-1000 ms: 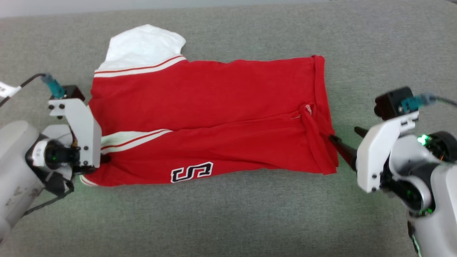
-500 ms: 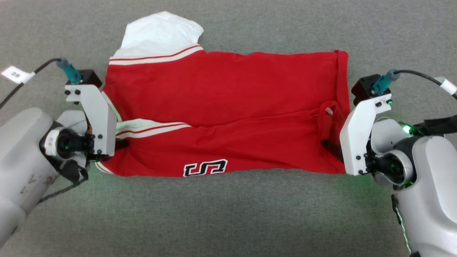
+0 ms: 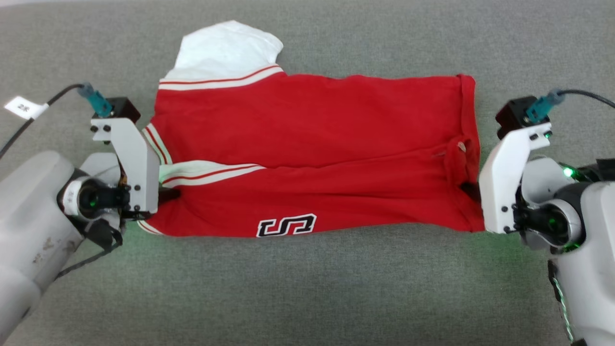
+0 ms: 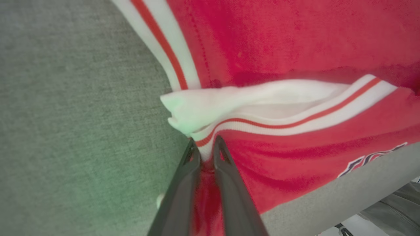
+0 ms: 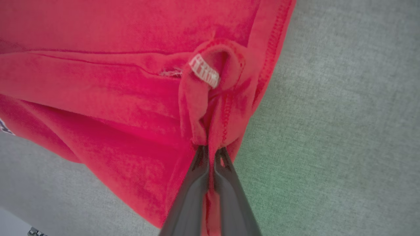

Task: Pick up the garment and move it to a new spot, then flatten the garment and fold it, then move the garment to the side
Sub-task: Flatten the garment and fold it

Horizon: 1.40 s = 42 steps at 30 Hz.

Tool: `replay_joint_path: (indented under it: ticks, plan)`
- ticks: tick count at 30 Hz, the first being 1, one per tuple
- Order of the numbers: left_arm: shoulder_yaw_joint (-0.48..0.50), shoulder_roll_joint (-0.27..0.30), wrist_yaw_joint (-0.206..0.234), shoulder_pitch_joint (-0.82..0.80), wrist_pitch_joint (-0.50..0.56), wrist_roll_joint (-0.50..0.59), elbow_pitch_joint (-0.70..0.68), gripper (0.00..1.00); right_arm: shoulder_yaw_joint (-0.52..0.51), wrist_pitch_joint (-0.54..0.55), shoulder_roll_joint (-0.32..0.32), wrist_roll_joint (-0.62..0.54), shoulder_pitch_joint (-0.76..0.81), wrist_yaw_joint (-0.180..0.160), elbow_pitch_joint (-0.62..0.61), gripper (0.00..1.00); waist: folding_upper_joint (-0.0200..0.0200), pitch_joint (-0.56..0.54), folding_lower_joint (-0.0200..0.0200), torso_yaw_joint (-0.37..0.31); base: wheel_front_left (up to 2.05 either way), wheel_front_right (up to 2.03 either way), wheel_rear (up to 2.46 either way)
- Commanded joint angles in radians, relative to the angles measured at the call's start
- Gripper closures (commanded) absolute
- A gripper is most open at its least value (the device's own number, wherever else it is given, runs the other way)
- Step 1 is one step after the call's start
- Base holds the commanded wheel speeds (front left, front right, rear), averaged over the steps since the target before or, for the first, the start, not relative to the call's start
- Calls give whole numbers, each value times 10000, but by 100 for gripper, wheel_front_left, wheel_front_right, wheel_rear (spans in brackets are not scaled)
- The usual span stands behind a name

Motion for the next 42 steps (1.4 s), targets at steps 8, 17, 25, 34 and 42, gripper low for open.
replay_joint_path:
  ticks: [8,17,25,34,42]
  plan:
    - [-123,-22,-22,759,24,-195,129,100,-320,123,-227,164,609,-12,-232,100,-1,-304,0,88,0,0,0]
    - [-89,208,104,960,221,-392,-24,100,-482,267,-446,298,960,-12,-415,100,-1,-540,0,208,0,0,0]
    - [-20,573,456,850,595,-484,-490,100,-661,639,-745,462,1122,-12,-838,100,-1,-739,0,361,0,0,0]
    - [-60,1435,1532,969,1445,-712,-2203,100,-772,1748,-1090,894,1731,-12,-2064,100,-1,-708,0,502,0,0,0]
    - [-253,1515,1925,1497,997,-460,-3262,100,-812,1754,-887,663,2339,-12,-2436,100,-1,-445,0,481,0,0,0]
